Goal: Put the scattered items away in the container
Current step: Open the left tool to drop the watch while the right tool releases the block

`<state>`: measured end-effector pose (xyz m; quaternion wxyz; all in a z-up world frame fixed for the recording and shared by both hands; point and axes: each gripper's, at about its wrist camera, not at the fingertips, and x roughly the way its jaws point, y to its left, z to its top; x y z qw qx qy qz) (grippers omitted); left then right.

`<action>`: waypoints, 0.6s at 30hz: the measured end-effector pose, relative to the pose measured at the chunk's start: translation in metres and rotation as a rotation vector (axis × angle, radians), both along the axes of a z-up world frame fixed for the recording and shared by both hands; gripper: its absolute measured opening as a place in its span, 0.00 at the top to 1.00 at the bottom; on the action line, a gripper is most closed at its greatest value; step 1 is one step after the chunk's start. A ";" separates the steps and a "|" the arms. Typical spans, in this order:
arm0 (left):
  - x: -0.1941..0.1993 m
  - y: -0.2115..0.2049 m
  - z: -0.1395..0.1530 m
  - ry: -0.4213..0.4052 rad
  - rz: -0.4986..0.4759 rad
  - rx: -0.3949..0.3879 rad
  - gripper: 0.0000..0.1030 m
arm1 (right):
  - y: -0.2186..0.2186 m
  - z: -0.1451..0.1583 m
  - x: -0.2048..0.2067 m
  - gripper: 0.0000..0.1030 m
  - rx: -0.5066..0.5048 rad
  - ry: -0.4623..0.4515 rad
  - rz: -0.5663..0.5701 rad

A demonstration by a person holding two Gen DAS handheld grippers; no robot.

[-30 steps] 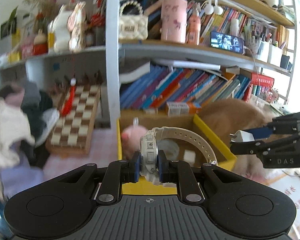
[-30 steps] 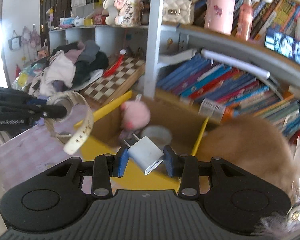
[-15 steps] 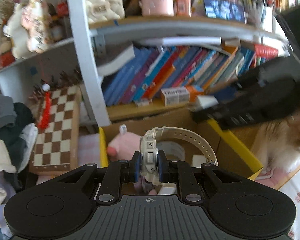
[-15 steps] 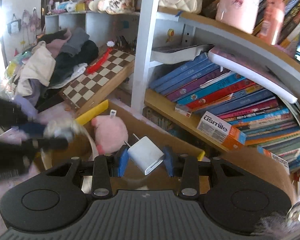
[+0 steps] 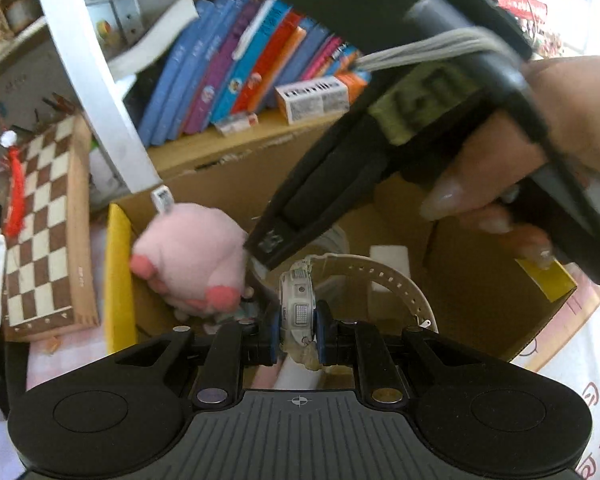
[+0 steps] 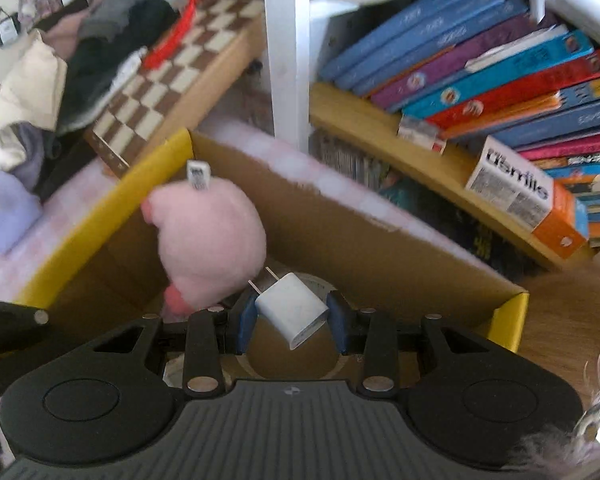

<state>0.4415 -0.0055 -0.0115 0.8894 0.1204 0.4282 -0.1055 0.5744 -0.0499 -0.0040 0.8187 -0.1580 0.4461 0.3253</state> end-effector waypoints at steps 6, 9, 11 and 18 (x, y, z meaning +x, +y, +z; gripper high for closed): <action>0.003 -0.007 -0.008 0.038 -0.020 -0.007 0.85 | 0.005 -0.018 0.009 0.65 -0.036 0.033 0.008; 0.004 -0.008 -0.009 0.045 -0.022 -0.008 0.85 | 0.007 -0.026 0.010 0.65 -0.043 0.044 0.007; 0.004 -0.009 -0.009 0.045 -0.015 -0.009 0.84 | 0.008 -0.030 0.011 0.65 -0.048 0.049 0.004; -0.008 -0.009 0.001 0.013 0.002 -0.027 0.59 | 0.003 -0.019 0.007 0.43 0.000 0.029 -0.006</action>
